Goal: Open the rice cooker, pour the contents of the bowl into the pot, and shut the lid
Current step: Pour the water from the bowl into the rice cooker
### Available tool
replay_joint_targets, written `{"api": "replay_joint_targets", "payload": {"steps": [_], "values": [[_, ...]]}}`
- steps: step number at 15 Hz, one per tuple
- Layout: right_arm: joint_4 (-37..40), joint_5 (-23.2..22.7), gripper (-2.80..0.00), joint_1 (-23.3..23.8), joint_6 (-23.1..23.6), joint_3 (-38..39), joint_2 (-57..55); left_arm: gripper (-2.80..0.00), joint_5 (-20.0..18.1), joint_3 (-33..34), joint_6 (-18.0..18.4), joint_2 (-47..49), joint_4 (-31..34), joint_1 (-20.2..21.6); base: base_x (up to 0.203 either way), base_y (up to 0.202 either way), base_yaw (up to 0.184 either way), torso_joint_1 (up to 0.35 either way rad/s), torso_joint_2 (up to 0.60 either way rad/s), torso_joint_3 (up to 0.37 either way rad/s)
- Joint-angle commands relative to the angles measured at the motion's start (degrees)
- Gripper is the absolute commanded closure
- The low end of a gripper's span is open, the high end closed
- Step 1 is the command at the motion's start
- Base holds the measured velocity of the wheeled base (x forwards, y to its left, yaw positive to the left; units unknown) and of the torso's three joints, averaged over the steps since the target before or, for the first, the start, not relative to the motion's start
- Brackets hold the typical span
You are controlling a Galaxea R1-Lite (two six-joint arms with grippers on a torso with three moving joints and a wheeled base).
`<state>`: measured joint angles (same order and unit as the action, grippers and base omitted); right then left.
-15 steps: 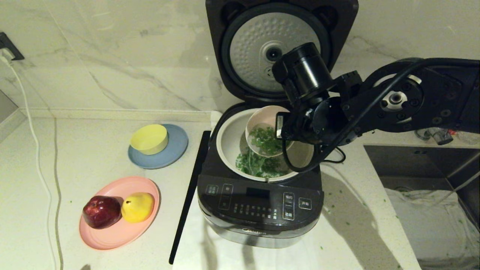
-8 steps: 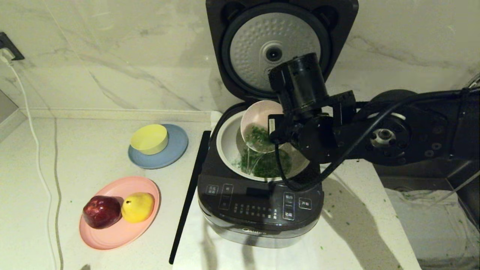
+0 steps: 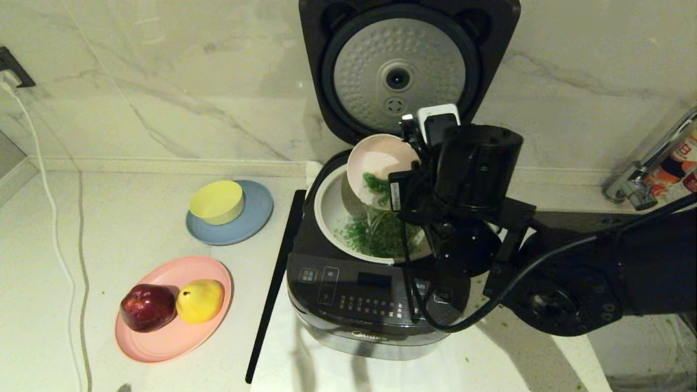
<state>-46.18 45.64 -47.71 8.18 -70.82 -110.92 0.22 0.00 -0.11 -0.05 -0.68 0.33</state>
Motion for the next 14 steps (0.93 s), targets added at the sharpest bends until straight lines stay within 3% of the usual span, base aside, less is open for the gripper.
{"api": "replay_joint_targets", "payload": {"steps": [1,4,8,14], "values": [[-22.5,0.0,0.0,0.1,10.0,3.8,-2.9,0.0,0.0,0.5,0.0,0.0,0.0,0.0,0.0,0.0,0.0,0.0,0.0,0.0],[-32.5,-1.3,0.0,0.3,15.5,7.0,-5.8,0.0,0.0,0.5,0.0,0.0,-0.1,0.0,0.0,0.0,0.0,0.0,0.0,0.0],[-33.1,-2.7,0.0,0.2,15.8,7.8,-6.6,0.0,0.0,0.5,0.0,0.0,0.0,0.0,0.0,0.0,0.0,0.0,0.0,0.0],[-33.3,-5.1,0.0,0.2,19.9,8.9,-6.8,0.0,0.0,0.5,0.0,0.0,0.0,0.0,0.0,0.0,0.0,0.0,0.0,0.0]]}}
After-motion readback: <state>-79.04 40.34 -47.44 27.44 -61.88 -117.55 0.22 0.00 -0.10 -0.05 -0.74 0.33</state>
